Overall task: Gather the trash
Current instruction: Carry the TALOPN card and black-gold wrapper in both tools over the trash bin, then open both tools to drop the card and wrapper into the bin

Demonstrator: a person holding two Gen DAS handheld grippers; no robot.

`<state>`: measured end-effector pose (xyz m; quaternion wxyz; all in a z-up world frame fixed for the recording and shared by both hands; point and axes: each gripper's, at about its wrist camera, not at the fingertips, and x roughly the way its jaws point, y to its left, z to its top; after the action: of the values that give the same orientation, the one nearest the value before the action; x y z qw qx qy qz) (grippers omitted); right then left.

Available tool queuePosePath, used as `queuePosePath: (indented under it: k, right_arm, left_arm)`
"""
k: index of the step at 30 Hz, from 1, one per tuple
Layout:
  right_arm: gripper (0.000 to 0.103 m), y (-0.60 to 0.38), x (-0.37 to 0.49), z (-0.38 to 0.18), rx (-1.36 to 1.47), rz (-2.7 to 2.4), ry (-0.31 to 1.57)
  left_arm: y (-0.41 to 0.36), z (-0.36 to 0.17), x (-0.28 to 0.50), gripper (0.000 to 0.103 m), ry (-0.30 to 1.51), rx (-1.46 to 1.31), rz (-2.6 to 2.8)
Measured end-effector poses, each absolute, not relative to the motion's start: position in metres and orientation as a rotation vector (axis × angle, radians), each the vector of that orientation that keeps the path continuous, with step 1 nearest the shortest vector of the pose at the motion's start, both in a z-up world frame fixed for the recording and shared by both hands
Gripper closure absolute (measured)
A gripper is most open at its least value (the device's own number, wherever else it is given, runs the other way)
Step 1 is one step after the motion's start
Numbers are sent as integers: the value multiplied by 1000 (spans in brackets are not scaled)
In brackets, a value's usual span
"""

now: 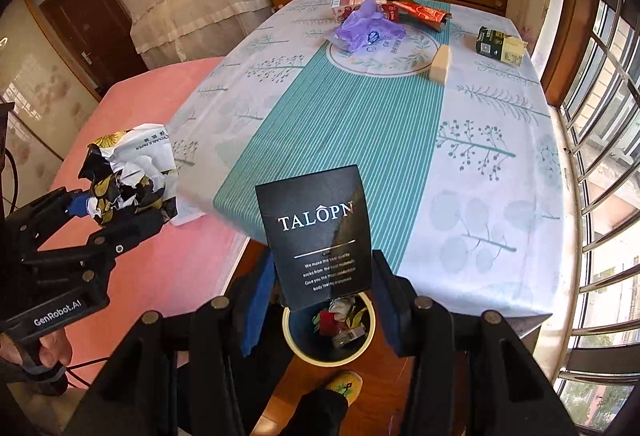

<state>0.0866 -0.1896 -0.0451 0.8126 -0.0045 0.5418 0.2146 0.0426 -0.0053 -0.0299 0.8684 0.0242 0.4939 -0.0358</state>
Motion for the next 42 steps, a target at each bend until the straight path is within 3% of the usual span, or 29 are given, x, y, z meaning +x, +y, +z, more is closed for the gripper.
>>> queuePosePath:
  k: [11,28,42]
  right_arm:
    - [55,-179,31,-104,44,446,1315]
    - [54,-152,9,-296,146,206,1524]
    - [47,-148,27,-392,219,152,1580]
  left_arm:
    - [0,-79,-5,43,1145,44,-93]
    - [3,-290,5,43,1318,2,-112]
    - [18,-384,22,43,1401,-106,-113]
